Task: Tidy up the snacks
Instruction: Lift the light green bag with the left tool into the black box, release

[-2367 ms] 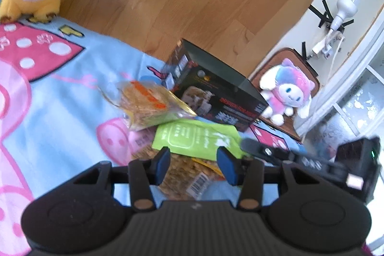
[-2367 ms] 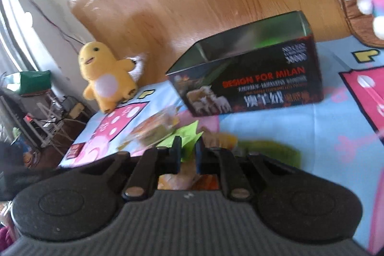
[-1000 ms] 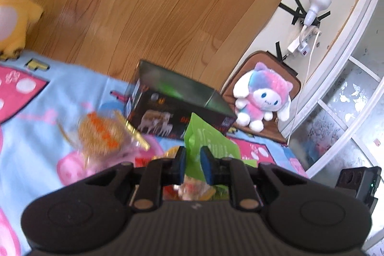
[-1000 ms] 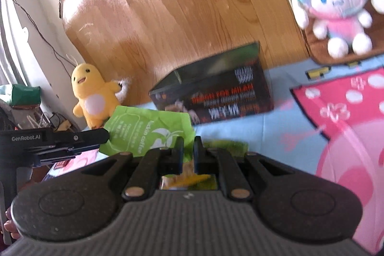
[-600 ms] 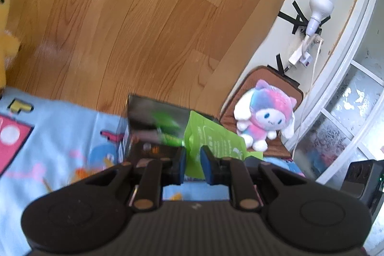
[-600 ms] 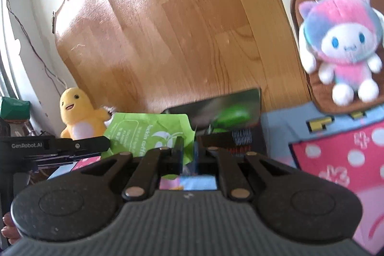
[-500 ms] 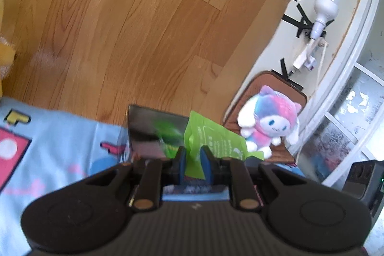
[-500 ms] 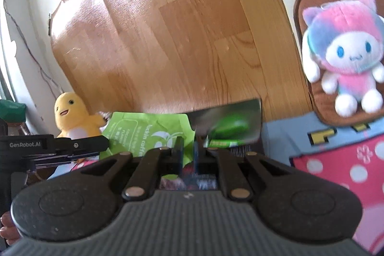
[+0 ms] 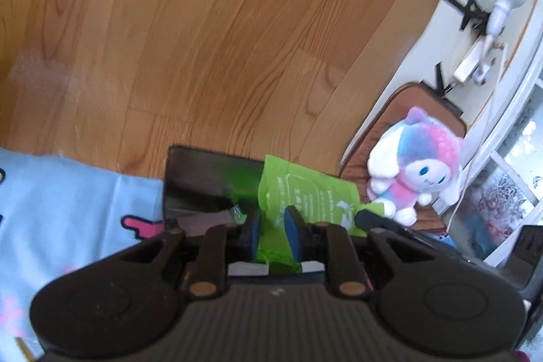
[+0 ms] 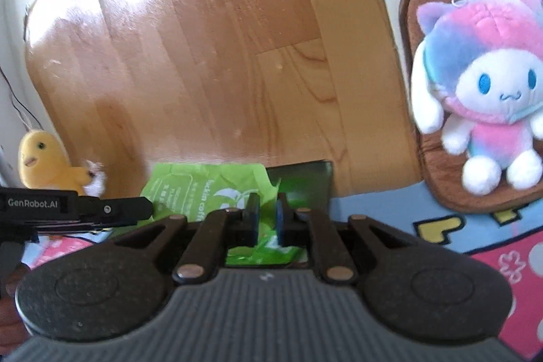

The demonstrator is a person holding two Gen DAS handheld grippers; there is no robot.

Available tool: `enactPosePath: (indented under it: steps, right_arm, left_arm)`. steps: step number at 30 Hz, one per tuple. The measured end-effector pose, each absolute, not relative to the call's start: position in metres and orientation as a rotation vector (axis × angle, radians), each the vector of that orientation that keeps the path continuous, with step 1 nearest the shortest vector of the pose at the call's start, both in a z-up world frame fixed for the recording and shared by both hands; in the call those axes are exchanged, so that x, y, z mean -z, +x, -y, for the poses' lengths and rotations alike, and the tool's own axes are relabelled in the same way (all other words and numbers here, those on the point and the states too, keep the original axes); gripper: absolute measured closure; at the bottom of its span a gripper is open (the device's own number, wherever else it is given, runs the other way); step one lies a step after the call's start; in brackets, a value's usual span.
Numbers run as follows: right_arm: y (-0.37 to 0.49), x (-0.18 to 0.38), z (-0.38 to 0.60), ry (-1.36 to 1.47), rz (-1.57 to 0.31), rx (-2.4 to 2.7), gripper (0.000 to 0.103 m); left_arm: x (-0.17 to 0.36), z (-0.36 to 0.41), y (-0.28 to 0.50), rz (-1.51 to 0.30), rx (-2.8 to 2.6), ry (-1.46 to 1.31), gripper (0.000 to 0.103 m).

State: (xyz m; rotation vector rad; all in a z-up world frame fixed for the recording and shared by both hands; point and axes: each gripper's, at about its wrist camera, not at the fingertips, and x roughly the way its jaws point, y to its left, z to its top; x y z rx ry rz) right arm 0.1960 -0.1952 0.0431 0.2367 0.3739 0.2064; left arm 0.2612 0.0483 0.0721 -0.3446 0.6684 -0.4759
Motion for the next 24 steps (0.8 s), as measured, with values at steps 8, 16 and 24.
enactPosePath:
  steps: [8,16,24]
  right_arm:
    - [0.173,-0.047,0.186,0.145,-0.281,-0.161,0.056]
    - [0.127,-0.045,0.187,0.205,-0.34,-0.308,0.056]
    - [0.106,-0.027,0.164,0.25,-0.494,-0.455,0.056]
  left_arm:
    - [-0.07,-0.035,0.254,-0.678,0.473,-0.298,0.079]
    - [-0.1,-0.061,0.184,-0.582,0.526,-0.316,0.077]
    - [-0.073,-0.128,0.106,-0.595,0.371,-0.363,0.073]
